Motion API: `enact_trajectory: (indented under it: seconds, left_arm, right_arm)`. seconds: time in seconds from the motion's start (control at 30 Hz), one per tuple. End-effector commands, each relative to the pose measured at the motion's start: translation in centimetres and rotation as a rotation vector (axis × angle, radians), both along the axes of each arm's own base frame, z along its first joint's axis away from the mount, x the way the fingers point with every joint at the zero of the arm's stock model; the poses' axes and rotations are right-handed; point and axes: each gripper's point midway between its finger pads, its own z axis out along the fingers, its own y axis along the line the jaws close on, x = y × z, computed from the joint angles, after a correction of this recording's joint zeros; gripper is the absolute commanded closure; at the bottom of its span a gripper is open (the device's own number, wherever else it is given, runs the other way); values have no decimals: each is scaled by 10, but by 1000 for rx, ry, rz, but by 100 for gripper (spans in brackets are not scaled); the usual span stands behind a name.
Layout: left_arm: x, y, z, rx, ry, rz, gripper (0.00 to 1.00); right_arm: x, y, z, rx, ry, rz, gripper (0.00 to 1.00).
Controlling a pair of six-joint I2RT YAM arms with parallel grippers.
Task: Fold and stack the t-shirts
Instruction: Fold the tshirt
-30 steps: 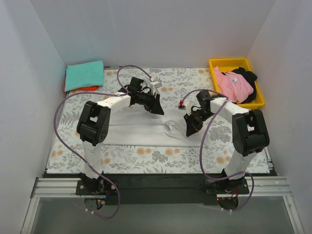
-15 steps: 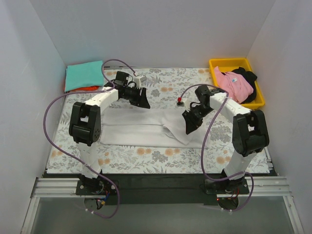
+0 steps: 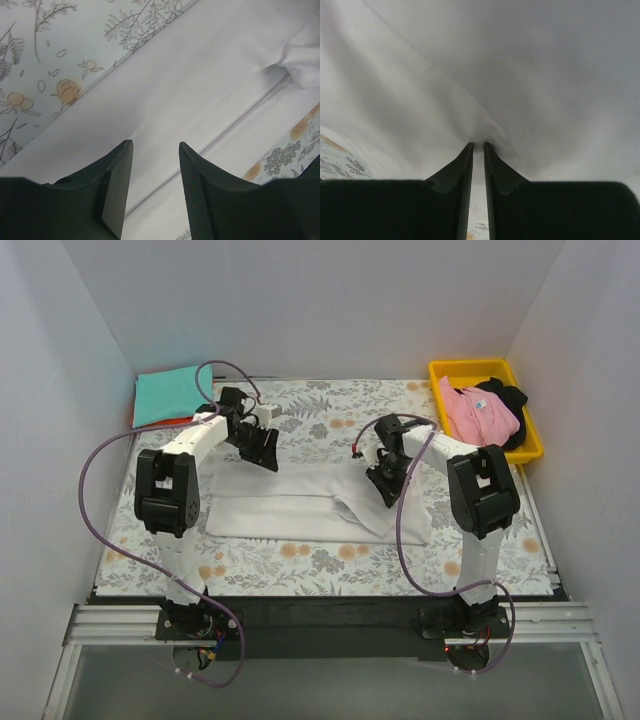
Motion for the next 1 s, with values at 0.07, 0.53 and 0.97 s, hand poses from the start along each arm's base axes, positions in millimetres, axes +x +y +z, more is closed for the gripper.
enact_trajectory:
  seconds: [0.07,0.53,0.97]
  left_arm:
    - [13,19,28,-73,-19,92,59]
    - [4,58,34,7,-176,52,60]
    - [30,59,-10,303,-197,-55,64]
  right_arm:
    - [76,-7,-9,-136,-165,-26,79]
    - [322,93,34,-171,-1012,31,77]
    - [294,70,231,15,-1260,-134,53]
